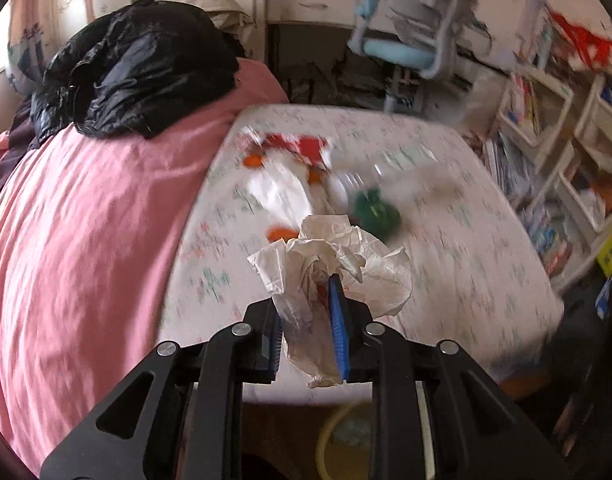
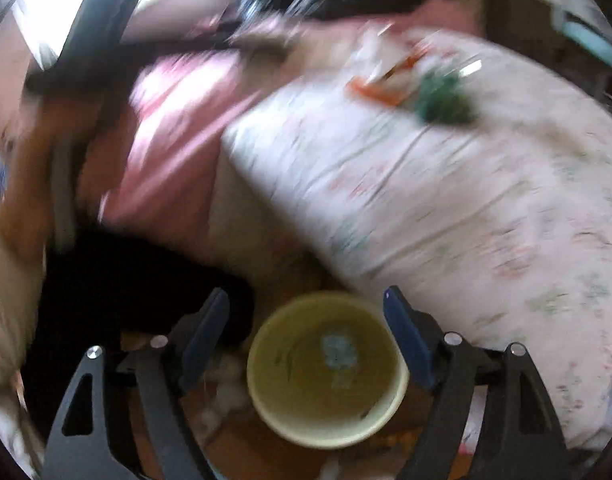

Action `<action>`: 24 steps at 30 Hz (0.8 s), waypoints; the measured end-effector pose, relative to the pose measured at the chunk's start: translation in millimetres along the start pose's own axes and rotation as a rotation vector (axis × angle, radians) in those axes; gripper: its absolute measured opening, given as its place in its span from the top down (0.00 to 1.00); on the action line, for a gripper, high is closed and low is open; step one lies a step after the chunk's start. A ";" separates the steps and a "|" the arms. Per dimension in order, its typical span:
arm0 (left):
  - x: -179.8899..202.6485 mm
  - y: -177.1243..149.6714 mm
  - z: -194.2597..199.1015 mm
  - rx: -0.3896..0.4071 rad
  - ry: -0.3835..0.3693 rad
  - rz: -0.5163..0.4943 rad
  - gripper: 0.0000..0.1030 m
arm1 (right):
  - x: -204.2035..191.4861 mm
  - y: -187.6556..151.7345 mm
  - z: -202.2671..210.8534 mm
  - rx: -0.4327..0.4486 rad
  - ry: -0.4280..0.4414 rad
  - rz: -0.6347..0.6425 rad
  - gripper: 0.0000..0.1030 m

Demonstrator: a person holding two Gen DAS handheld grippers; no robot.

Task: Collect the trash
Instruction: 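Carry the tissue and carton to the yellow bucket and open both tools, then move the right tool back to the table and grasp the green plush toy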

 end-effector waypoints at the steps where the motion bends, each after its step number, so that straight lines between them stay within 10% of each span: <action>1: 6.9 -8.9 3.8 -0.017 -0.011 -0.010 0.80 | 10.0 8.7 5.2 0.049 -0.028 -0.040 0.19; 11: 94.1 -141.5 34.1 -0.323 -0.146 -0.301 0.70 | 57.3 15.2 13.3 0.122 -0.124 -0.214 0.19; 16: 98.5 -142.5 45.6 -0.282 -0.116 -0.340 0.33 | 68.2 4.4 23.1 0.138 -0.181 -0.235 0.18; 24: 50.6 -98.1 52.8 -0.121 0.034 -0.154 0.19 | 77.9 -2.4 25.9 0.128 -0.223 -0.260 0.14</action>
Point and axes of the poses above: each gripper's, at about its wrist camera, not at the fingertips, and z roughly against the way its jaws point, x to its right, y to its top, the point moved 7 cm from there along -z, roughly the way its jaws point, and after that the axes turned 15 degrees about x, right-handed, at the moved point
